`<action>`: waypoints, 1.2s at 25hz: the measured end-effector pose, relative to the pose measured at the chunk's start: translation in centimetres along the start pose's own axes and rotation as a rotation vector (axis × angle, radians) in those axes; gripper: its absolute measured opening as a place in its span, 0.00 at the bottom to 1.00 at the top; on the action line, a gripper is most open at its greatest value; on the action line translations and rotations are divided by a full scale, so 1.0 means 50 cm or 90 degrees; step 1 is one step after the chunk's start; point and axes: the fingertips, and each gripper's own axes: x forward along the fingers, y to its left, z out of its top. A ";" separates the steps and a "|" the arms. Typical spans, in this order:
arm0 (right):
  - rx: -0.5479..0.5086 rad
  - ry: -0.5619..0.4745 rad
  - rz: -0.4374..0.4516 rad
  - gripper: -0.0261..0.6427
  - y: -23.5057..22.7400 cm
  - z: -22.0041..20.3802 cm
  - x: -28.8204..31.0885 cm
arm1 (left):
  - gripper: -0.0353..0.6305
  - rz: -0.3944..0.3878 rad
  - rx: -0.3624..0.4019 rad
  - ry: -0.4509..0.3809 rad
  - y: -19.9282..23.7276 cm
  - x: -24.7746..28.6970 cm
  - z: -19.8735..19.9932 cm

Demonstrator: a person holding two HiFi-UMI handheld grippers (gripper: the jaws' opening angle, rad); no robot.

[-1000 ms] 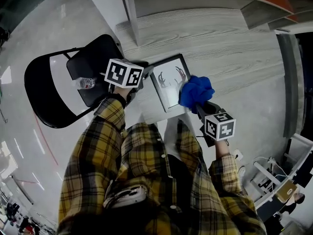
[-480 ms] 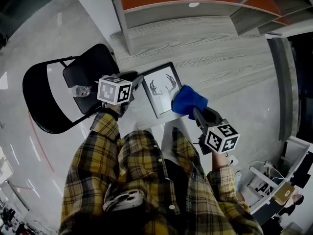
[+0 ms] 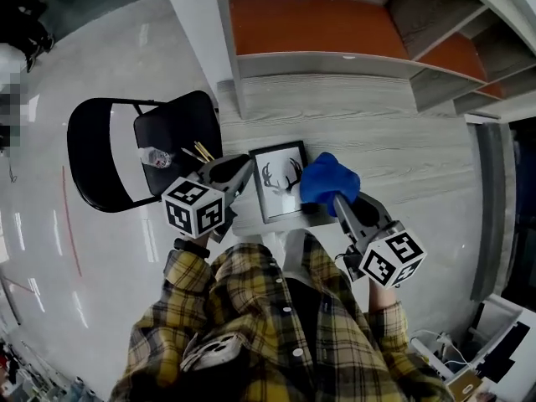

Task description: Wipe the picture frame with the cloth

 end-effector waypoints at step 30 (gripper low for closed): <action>-0.157 -0.126 0.194 0.11 0.023 0.197 -0.162 | 0.06 -0.018 0.095 -0.182 -0.414 -0.003 0.194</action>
